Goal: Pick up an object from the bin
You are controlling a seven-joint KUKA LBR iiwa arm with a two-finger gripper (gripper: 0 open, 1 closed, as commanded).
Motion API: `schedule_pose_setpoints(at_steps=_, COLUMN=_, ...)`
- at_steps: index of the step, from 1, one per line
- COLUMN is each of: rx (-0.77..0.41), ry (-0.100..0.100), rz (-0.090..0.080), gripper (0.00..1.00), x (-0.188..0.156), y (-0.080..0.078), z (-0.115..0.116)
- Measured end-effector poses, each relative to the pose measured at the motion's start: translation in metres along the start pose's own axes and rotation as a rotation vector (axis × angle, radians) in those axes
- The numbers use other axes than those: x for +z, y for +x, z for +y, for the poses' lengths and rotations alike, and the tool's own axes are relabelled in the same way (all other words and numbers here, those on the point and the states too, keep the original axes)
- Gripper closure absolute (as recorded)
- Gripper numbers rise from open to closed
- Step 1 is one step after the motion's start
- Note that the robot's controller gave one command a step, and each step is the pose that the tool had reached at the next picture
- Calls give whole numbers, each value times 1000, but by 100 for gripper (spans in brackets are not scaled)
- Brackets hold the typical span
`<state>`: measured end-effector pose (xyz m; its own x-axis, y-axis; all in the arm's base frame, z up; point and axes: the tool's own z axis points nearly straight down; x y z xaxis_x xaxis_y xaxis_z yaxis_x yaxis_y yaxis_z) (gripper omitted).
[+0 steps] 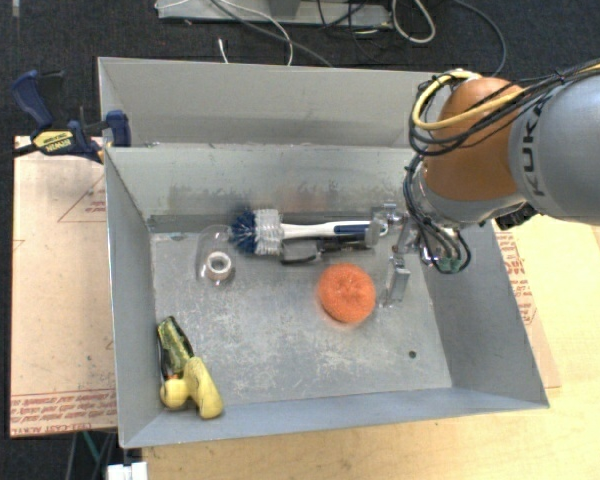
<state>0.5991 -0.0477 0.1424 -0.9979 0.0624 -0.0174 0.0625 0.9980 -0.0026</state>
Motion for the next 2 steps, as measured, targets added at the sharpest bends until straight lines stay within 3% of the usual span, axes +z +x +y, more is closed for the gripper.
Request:
schedule_pose_setpoints(at_steps=1, rx=-41, ry=-5, rz=24, gripper=0, x=43, y=6, z=26)
schedule_pose_setpoints(at_steps=2, rx=-42, ry=-1, rz=-5, gripper=0, x=71, y=16, z=38)
